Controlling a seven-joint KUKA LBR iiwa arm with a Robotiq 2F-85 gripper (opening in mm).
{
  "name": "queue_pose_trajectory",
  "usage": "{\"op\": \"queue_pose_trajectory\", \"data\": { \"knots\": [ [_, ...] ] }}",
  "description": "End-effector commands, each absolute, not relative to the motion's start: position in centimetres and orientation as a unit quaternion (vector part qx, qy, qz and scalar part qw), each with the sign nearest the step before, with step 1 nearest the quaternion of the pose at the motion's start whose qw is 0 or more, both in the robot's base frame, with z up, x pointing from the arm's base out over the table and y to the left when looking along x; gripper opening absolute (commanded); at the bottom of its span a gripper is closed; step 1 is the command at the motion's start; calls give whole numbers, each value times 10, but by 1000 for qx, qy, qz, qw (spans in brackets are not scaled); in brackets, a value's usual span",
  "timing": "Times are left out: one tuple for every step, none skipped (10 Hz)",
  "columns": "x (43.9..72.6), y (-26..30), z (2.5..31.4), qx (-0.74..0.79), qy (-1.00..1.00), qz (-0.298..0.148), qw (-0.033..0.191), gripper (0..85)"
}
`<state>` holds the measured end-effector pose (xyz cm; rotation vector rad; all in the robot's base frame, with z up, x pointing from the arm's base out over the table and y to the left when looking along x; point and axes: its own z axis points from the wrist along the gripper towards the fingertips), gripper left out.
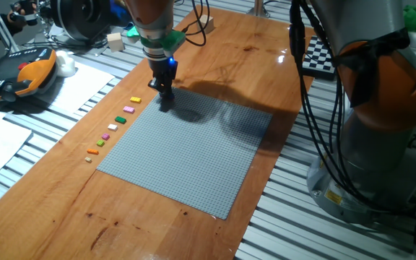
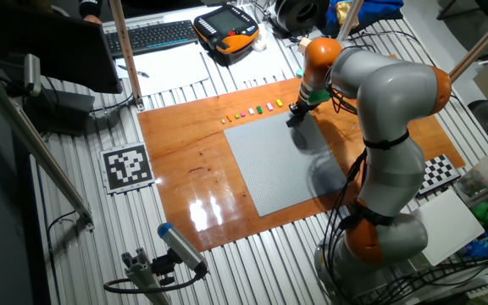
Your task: Stack small Lego blocks randomly, one at a time
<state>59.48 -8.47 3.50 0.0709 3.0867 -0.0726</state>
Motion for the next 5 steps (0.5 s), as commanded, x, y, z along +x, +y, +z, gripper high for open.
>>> {"op": "queue_pose_trajectory", "data": {
  "knots": [
    [594, -83, 35, 24, 999, -23, 26, 0],
    [594, -83, 34, 25, 999, -22, 26, 0],
    [594, -83, 34, 24, 999, -22, 26, 0],
    [594, -84, 33, 22, 999, -19, 26, 0],
    [593, -83, 32, 21, 999, -18, 27, 0]
  ]
}}
